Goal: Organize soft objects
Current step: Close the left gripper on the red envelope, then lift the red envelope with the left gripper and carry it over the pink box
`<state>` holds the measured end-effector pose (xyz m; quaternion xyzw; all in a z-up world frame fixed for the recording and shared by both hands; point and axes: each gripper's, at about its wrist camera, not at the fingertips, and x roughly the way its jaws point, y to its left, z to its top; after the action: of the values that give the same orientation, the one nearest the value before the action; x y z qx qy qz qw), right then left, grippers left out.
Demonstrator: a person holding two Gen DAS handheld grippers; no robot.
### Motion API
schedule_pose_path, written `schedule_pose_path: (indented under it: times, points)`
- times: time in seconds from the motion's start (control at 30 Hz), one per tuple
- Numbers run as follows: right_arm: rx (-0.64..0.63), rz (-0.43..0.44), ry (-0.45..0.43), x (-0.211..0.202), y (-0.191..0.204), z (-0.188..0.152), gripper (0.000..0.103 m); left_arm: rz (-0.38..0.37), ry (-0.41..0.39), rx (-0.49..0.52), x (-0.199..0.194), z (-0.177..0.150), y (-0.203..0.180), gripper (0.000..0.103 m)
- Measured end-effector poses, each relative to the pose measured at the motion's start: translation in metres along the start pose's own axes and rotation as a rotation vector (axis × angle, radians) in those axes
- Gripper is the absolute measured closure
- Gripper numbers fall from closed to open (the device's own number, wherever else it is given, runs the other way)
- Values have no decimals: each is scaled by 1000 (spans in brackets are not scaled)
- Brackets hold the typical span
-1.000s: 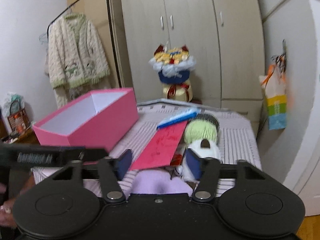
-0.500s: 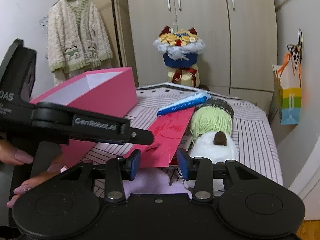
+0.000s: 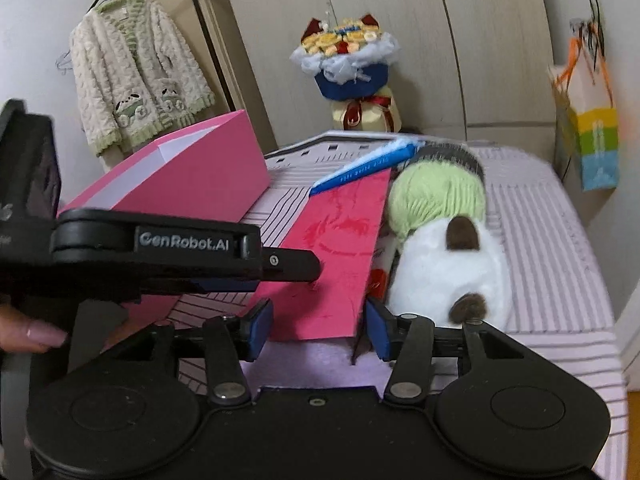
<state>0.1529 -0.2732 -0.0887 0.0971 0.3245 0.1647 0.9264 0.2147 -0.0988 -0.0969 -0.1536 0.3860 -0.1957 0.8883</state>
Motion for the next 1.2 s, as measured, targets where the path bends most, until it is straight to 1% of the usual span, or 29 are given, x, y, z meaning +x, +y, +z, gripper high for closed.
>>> schedule_pose_path:
  times: [0.03, 0.1, 0.23, 0.3, 0.37, 0.4, 0.47, 0.57, 0.87, 1.2]
  points:
    - [7, 2, -4, 1, -1, -1, 45, 6, -7, 5, 0, -1, -1, 60]
    - [11, 0, -11, 3, 0, -1, 45, 18, -19, 9, -2, -1, 0, 64]
    - [28, 3, -28, 2, 0, -1, 43, 0, -14, -7, -2, 1, 5, 66]
    - [29, -10, -40, 1, 2, 0, 50, -7, -16, -20, -3, 0, 7, 66]
    - [20, -22, -49, -2, 4, 0, 59, -10, -29, -23, -6, -1, 8, 66]
    - [19, -22, -53, -4, 4, 0, 60, -14, -37, -25, -8, -1, 8, 66]
    - [9, -22, -62, -9, 7, 1, 66, -20, -58, -27, -13, -2, 7, 66]
    - [-3, -22, -67, -16, 13, 2, 66, -24, -77, -19, -21, -3, 4, 66]
    - [10, -5, -80, -37, 26, 2, 66, -21, -92, 4, -49, -7, 0, 66]
    - [14, 47, -21, -63, 44, -2, 66, -45, -73, 23, -83, -18, 4, 66]
